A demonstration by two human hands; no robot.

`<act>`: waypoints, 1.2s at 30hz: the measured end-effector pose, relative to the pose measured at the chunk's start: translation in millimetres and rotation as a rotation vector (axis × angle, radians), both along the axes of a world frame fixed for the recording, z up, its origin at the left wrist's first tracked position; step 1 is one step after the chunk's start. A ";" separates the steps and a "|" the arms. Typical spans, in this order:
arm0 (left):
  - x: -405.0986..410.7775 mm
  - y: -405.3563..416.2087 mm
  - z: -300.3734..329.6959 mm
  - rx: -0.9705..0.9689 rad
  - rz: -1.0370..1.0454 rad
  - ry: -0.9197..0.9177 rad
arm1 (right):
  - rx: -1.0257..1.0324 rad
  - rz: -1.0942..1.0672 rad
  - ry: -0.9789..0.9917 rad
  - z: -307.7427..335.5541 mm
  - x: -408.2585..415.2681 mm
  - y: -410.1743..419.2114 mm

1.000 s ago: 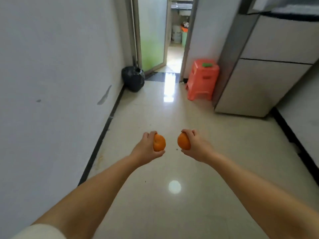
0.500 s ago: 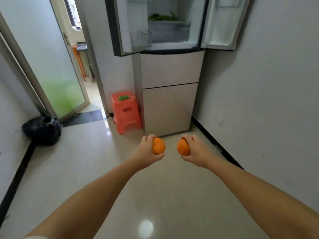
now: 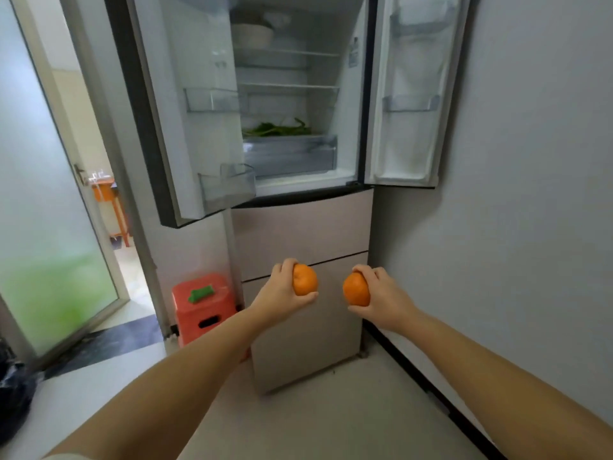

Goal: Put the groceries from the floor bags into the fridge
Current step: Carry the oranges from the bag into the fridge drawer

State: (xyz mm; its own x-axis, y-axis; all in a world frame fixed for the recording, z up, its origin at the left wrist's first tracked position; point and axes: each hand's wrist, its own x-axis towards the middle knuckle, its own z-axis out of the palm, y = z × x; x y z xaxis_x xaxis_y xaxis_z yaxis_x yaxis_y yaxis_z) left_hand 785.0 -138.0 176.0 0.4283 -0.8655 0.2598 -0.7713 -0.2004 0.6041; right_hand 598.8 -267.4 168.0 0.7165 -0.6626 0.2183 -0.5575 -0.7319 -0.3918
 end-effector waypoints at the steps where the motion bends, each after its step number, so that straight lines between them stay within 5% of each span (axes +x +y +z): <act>1: 9.4 -21.6 3.7 -0.016 -0.001 0.027 | 0.010 -0.016 -0.007 2.2 8.3 -19.6; 10: 97.0 -237.7 23.2 -0.178 0.043 0.296 | 0.076 -0.063 -0.169 30.3 112.8 -225.6; 16: 165.4 -367.7 71.2 -0.369 0.109 0.674 | 0.204 0.105 -0.265 82.6 198.3 -368.3; 26: 322.7 -505.5 136.2 -0.766 0.174 1.406 | 1.125 0.208 -0.725 132.9 396.2 -513.9; 36: 440.3 -592.0 154.7 -0.782 0.153 1.509 | 1.460 0.287 -1.009 173.2 520.6 -607.3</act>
